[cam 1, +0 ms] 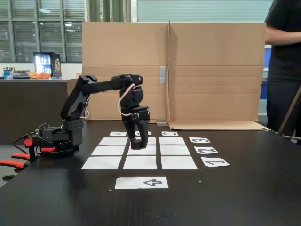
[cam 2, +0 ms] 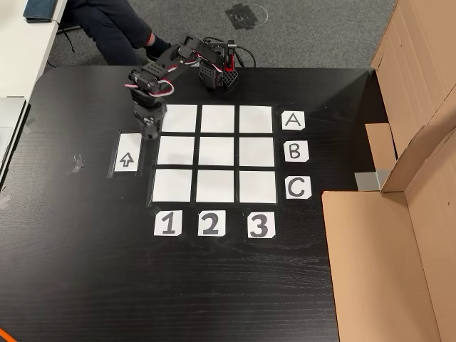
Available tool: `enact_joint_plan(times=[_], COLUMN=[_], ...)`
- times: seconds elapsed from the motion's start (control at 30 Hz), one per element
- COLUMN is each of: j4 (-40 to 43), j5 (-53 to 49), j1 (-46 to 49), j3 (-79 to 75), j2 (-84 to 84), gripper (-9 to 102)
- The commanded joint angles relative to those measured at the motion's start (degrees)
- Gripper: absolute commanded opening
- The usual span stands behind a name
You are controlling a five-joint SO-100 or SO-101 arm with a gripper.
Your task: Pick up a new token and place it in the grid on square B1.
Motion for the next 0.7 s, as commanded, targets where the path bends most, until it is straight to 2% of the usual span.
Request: enact_joint_plan(times=[0.0,0.27,0.67], j4=[-1.93,-11.16,-14.24], j5=[0.44,0.44,0.18], j1=[-2.81,-6.50,-7.82], j3=[2.81,16.61,21.01], j2=[3.78,5.54,4.48], gripper=[13,13,13])
